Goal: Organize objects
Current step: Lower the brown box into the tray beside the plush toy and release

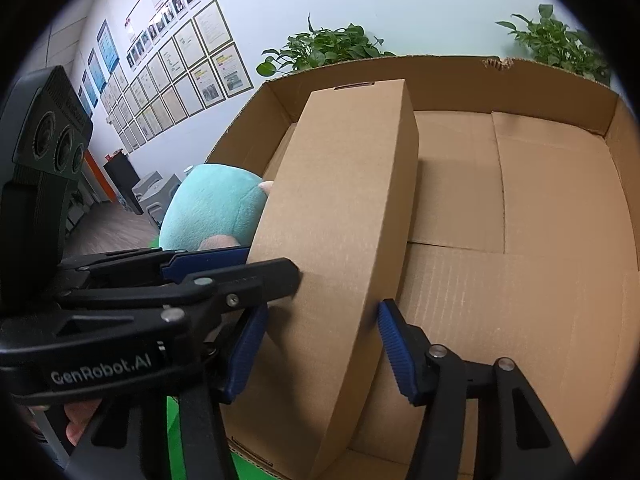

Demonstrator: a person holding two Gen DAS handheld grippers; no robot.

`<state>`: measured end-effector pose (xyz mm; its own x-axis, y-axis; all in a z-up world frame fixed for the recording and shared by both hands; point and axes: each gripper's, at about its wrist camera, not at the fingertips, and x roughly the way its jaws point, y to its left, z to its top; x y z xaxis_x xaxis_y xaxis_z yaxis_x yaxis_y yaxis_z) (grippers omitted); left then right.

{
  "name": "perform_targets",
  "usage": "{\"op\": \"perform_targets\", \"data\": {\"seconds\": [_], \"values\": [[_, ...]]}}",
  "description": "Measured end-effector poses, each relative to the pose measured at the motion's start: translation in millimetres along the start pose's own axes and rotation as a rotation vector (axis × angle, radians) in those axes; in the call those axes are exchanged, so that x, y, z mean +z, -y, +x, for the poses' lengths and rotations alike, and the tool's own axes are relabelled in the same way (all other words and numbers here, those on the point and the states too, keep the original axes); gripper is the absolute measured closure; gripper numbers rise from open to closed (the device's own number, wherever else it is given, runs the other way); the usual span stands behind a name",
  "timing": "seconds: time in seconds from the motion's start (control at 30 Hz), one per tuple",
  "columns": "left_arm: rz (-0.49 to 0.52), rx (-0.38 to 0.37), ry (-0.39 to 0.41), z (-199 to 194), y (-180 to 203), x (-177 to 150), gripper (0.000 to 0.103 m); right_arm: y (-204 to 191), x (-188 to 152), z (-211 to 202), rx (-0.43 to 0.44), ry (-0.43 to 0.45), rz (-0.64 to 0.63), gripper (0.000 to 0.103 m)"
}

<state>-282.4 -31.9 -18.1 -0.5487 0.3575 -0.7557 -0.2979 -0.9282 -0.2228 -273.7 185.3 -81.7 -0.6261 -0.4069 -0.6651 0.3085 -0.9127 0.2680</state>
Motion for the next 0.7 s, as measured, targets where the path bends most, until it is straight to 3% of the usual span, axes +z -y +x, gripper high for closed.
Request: {"op": "perform_targets", "data": {"seconds": [0.27, 0.3, 0.7], "values": [[0.015, 0.032, 0.012, -7.9, -4.8, -7.1, 0.084, 0.5, 0.3, 9.8, -0.005, -0.005, -0.023, 0.049], [0.018, 0.024, 0.002, -6.7, -3.8, -8.8, 0.093, 2.4, 1.2, 12.4, -0.004, -0.010, -0.019, 0.049], [0.012, 0.029, 0.020, -13.4, -3.6, -18.6, 0.092, 0.0, -1.7, 12.4, 0.011, -0.010, -0.052, 0.051]]}}
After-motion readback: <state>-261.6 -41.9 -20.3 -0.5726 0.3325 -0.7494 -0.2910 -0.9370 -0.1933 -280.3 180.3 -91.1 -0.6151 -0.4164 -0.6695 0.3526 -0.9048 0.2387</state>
